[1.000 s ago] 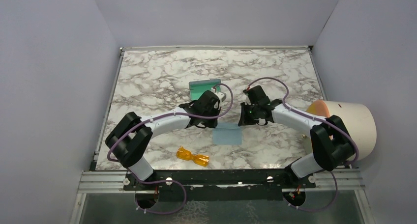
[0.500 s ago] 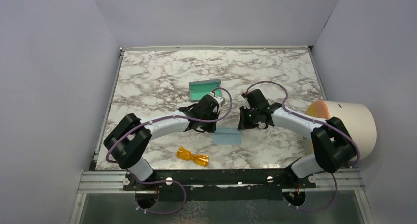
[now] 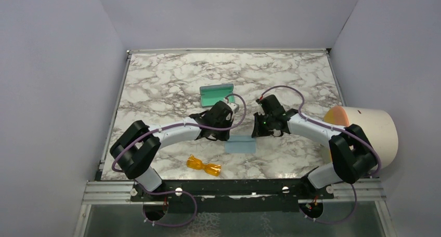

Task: Organize the sunglasses
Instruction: Fold the glasses cleaning cloth at the center of the board.

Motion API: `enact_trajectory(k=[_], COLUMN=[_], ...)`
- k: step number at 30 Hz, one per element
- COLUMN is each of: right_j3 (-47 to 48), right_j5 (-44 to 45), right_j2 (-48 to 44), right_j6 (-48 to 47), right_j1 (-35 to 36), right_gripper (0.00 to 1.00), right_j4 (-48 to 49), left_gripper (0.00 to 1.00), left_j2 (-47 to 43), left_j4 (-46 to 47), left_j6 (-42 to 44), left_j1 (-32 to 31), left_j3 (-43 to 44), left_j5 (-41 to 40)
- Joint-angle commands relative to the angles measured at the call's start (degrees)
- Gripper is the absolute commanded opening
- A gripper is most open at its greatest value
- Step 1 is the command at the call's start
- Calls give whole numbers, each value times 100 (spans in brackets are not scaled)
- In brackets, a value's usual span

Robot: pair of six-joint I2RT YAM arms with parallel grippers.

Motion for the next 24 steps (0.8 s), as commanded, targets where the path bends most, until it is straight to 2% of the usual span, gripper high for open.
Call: enact_trajectory(k=[1,6,9,15,24], right_j3=[-49,-112,-157,-232,-390], right_j5=[75,8,-29,-108,-245], right_j2=[-132,-157,-196,-283,-514], right_j6=[-8,-18,-23,0,44], right_j1=[36,53,71,79,119], right_gripper=[1,1,4,8,13], right_j4=[129,188,218,280,353], left_gripper=[2,3,7,0,0], left_j2=[-44,-23,-27,-32,-36], left_j4=[65,94,126,165,192], left_j6=[-32,-58,-83,-94,-112], left_j1=[-45,-62,-77,-111,-154], left_j3=[44,18,-4,-37,-102], left_j5=[30,47,54,40,57])
